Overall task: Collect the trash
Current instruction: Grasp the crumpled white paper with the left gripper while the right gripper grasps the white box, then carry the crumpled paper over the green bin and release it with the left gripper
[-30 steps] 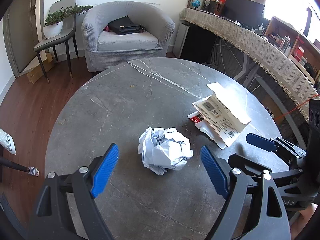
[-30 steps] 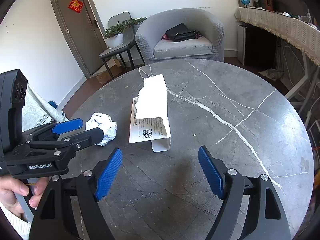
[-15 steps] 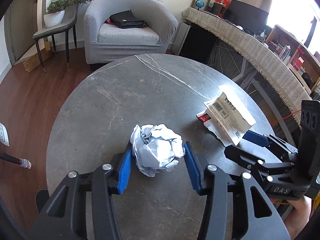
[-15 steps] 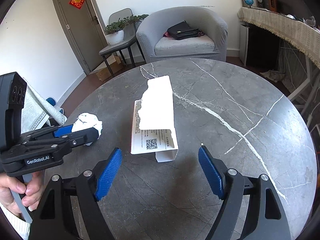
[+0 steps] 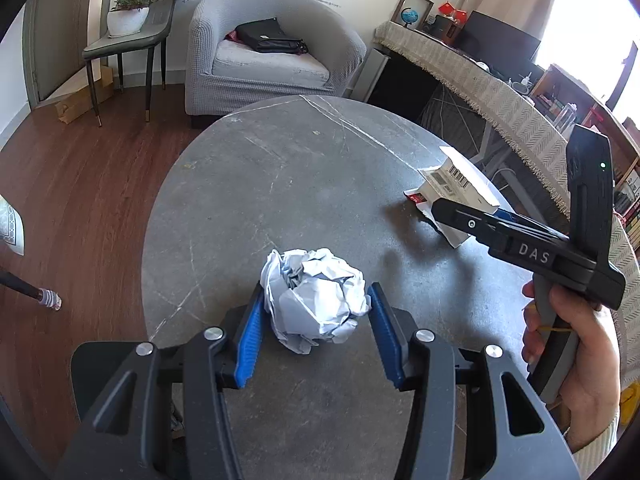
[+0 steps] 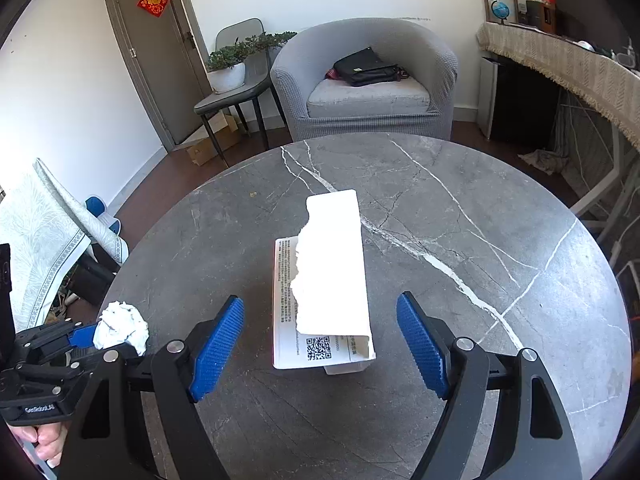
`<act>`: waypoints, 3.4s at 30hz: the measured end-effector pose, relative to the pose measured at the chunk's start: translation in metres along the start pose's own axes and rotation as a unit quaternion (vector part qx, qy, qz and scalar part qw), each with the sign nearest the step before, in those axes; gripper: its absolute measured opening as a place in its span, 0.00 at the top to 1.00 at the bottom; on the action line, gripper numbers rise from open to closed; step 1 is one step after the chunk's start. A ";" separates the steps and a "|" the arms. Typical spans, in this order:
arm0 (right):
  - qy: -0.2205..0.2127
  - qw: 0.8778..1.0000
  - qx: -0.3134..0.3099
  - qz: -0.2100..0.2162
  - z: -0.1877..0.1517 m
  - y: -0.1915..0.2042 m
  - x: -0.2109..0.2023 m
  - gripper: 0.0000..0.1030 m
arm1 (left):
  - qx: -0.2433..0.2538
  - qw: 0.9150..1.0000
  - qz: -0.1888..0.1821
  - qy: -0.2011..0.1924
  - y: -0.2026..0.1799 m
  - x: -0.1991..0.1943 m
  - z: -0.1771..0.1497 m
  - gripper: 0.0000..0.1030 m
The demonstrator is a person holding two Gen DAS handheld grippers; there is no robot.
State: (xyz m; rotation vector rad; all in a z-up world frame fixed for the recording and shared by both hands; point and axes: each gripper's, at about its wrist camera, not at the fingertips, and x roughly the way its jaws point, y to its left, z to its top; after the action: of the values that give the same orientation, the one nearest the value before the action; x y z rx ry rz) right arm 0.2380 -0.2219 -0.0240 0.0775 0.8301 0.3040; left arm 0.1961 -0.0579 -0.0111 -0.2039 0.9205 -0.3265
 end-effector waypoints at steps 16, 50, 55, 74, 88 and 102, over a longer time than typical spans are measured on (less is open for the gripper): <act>0.018 0.998 -0.023 -0.059 0.006 0.016 0.019 0.51 | -0.014 0.999 0.007 -0.044 0.034 -0.048 -0.007 0.49; 0.010 0.993 -0.095 0.066 0.016 0.165 0.036 0.56 | -0.036 0.993 0.102 -0.036 0.136 -0.082 -0.039 0.49; 0.018 0.988 -0.120 0.098 0.007 0.196 0.033 0.56 | -0.040 0.993 0.106 -0.013 0.146 -0.072 -0.050 0.49; 0.051 0.966 -0.191 0.170 -0.019 0.277 0.032 0.56 | -0.072 0.977 0.156 0.128 0.217 -0.012 -0.121 0.49; 0.112 0.952 -0.235 0.162 -0.052 0.328 0.072 0.56 | -0.162 0.951 0.106 0.242 0.279 0.033 -0.195 0.47; 0.200 0.936 -0.264 0.117 -0.094 0.343 0.137 0.56 | -0.158 0.951 0.116 0.240 0.289 0.025 -0.201 0.32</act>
State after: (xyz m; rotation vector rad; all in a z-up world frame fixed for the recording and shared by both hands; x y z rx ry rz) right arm 0.1750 0.1414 -0.1220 -0.4046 1.1183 0.7777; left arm 0.1024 0.1952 -0.2383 -0.3144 1.4667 -0.0015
